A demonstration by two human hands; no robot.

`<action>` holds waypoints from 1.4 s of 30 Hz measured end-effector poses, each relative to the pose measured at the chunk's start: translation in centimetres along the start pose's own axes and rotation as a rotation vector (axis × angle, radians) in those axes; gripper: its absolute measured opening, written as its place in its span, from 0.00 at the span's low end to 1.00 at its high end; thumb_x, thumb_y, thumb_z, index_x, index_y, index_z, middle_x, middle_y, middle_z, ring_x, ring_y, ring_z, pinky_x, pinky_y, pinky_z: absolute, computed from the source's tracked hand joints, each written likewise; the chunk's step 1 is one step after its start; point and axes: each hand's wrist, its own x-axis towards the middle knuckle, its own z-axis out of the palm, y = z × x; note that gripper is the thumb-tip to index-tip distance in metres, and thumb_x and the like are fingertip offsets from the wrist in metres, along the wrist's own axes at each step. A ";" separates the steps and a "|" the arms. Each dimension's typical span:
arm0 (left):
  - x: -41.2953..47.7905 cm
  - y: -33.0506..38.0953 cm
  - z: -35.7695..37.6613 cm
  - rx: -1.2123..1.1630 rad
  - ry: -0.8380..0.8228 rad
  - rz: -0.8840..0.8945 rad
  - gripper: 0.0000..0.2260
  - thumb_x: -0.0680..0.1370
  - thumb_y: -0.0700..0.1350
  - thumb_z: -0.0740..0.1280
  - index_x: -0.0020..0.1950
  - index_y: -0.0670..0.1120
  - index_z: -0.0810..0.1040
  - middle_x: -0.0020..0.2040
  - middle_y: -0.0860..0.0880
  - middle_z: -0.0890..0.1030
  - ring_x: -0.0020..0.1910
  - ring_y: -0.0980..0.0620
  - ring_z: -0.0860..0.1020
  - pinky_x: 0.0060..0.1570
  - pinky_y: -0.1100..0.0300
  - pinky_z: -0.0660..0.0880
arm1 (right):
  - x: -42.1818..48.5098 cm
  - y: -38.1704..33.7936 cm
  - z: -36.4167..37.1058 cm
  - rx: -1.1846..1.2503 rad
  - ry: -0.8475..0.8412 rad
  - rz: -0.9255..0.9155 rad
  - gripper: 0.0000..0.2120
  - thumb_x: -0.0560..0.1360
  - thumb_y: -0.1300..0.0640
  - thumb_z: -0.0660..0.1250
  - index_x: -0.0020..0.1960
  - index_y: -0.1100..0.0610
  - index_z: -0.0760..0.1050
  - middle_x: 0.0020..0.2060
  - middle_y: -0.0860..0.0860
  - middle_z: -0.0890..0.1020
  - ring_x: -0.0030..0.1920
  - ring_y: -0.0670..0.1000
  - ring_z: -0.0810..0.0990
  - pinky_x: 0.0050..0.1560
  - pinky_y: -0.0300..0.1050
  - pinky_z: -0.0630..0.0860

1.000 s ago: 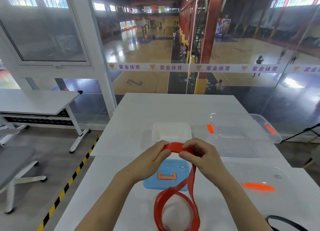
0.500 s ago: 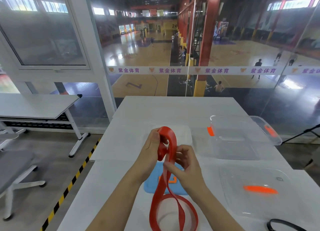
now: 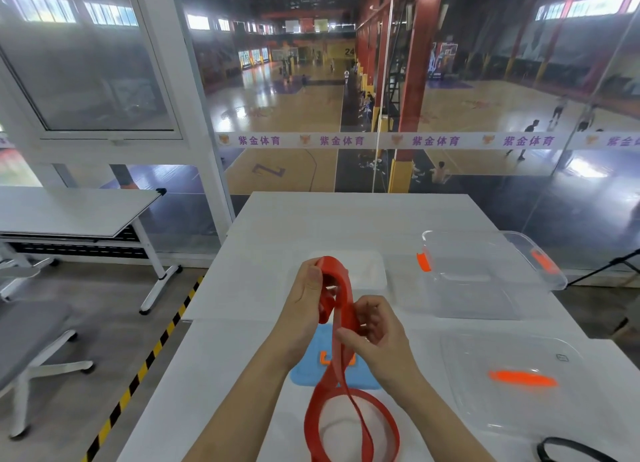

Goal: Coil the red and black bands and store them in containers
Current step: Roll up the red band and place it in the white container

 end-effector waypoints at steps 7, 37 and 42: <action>-0.3 0.0 0.2 -0.013 0.002 0.003 0.17 0.82 0.62 0.49 0.58 0.60 0.74 0.52 0.53 0.80 0.45 0.63 0.78 0.48 0.70 0.78 | -0.1 -0.3 -0.7 0.065 0.002 0.067 0.15 0.74 0.65 0.77 0.53 0.53 0.74 0.42 0.51 0.82 0.40 0.48 0.81 0.48 0.46 0.83; -0.2 -1.8 3.0 -0.601 0.184 -0.306 0.38 0.68 0.79 0.61 0.69 0.56 0.80 0.68 0.46 0.81 0.72 0.43 0.75 0.75 0.40 0.68 | -1.7 -1.0 2.3 0.233 0.298 -0.037 0.14 0.77 0.70 0.72 0.56 0.53 0.81 0.48 0.43 0.87 0.53 0.47 0.87 0.54 0.33 0.81; -0.4 -1.8 3.3 -0.724 0.170 -0.355 0.31 0.82 0.68 0.49 0.60 0.53 0.86 0.55 0.46 0.87 0.55 0.47 0.85 0.63 0.46 0.77 | -1.6 -0.5 2.3 0.198 0.319 -0.033 0.14 0.77 0.69 0.73 0.55 0.52 0.82 0.47 0.44 0.87 0.53 0.48 0.86 0.55 0.35 0.81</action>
